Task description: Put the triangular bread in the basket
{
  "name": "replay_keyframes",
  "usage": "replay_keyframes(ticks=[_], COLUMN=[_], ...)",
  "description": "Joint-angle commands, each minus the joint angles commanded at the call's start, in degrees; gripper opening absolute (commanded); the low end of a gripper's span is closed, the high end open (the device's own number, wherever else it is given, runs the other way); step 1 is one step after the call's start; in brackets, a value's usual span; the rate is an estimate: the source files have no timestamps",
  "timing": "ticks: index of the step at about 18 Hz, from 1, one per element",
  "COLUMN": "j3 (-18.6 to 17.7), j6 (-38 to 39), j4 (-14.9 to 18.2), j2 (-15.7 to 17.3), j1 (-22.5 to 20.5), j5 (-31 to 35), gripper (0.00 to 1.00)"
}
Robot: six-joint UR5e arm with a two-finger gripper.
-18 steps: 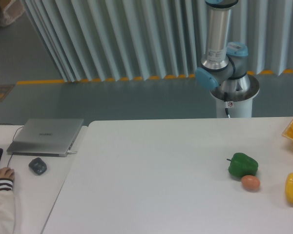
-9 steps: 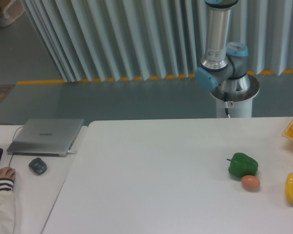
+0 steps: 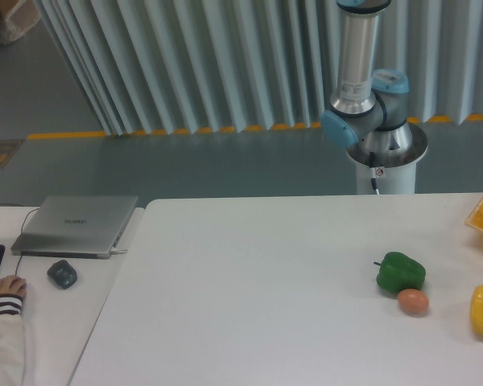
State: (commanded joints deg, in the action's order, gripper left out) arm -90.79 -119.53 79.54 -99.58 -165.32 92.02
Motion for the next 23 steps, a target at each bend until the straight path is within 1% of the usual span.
replay_keyframes(ticks=[1,4,6,8,15,16,17,18,23], j3=[0.2,0.4,0.5,1.5,3.3,3.4,3.5,3.5,3.5], j6=[-0.1,-0.3,0.1,0.3,0.5,0.8,1.7,2.4,3.6], j4=[0.1,0.1,0.0,-0.1,-0.2,-0.9,-2.4,-3.1,-3.6], j2=[0.0,0.1,0.5,0.4,-1.1,-1.8,-1.9,-2.3,-2.8], j1=[0.2,3.6,4.8,7.2,10.5,11.1,12.7,13.4,14.1], j5=[-0.2,-0.5,-1.1,-1.2,-1.3,-1.3,-1.3,-1.3,-1.3], gripper=[1.0,1.0,1.0,1.0,1.0,1.0,1.0,1.0,1.0])
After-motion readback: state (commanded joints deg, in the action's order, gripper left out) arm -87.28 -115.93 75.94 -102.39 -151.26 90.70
